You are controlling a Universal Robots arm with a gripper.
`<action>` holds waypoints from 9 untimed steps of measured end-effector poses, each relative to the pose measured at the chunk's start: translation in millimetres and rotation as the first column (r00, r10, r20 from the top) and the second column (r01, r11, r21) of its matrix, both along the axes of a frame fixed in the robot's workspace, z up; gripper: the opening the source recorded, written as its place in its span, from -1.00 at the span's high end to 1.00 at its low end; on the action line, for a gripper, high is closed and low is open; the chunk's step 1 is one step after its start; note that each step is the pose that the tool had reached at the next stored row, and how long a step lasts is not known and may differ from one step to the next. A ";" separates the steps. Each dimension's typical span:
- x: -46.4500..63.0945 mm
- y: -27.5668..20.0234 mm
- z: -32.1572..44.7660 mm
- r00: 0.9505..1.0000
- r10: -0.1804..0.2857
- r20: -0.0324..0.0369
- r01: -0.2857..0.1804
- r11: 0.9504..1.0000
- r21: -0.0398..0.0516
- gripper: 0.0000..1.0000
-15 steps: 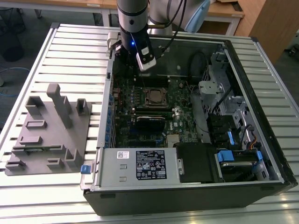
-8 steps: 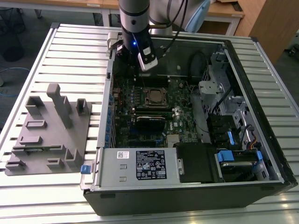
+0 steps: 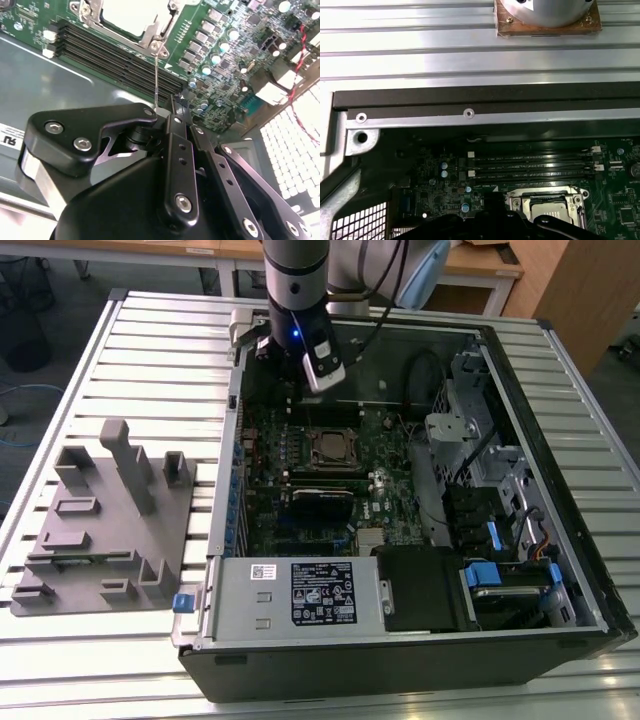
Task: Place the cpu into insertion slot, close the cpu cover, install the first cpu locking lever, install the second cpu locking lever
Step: 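Install the first cpu locking lever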
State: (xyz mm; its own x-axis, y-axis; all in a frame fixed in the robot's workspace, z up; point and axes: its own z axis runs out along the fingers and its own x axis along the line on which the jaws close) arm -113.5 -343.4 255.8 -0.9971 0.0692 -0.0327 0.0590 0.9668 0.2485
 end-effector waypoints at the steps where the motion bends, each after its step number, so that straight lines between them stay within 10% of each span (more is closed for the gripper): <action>1: 1.4 0.0 0.0 1.000 0.000 0.000 0.000 1.000 0.000 0.80; 9: 15.9 0.0 0.0 1.000 0.000 -0.001 0.000 1.000 0.000 0.80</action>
State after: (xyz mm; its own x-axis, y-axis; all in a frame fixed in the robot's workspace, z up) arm -97.7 -343.4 255.8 -0.9971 0.0692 -0.0312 0.0593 0.9669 0.2483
